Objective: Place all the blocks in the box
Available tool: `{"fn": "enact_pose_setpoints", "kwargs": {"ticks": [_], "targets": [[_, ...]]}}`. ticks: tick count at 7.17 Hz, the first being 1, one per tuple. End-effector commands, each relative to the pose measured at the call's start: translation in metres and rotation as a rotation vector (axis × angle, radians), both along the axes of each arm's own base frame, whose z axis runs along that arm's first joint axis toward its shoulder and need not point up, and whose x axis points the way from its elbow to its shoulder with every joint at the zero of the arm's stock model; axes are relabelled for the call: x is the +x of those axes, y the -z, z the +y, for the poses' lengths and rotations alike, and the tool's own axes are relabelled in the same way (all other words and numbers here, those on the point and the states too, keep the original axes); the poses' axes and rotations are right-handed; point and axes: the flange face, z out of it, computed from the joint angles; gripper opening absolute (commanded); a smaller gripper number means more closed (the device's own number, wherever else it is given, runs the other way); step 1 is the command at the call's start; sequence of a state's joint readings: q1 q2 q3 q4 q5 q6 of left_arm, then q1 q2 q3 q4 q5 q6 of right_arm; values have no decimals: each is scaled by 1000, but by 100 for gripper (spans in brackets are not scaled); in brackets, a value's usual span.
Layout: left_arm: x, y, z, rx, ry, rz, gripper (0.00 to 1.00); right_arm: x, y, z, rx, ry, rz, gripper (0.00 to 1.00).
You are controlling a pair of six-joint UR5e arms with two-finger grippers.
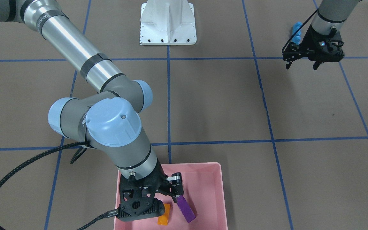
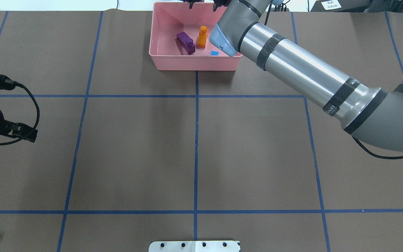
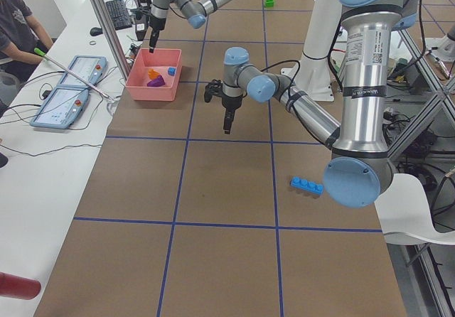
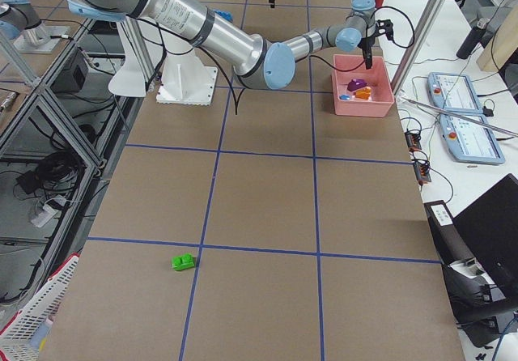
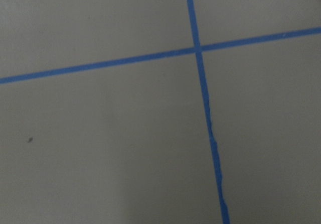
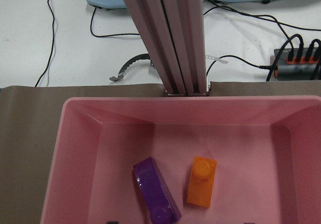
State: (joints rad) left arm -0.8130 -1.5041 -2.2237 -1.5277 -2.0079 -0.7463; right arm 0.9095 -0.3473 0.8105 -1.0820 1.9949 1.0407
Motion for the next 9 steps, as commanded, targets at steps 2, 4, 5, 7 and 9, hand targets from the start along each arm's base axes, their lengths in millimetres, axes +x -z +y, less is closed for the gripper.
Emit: {"fn": "enact_pose_setpoints", "kwargs": {"ticks": [2,4,5,7,9], "targets": [[-34,-77,88,-20,-96,-8,100,101,41,49,-216,16,49,100],[-55,-111,135,-58,-100,6,100,172,-51,121,-174,103,160,100],[-34,-117,154,-78,-87,-9,100,200,-89,155,-155,141,201,100],[7,-145,186,-73,-92,-15,100,219,-138,185,-155,184,237,100],[12,-154,194,-68,-128,-33,100,223,-166,190,-162,217,265,100]]}}
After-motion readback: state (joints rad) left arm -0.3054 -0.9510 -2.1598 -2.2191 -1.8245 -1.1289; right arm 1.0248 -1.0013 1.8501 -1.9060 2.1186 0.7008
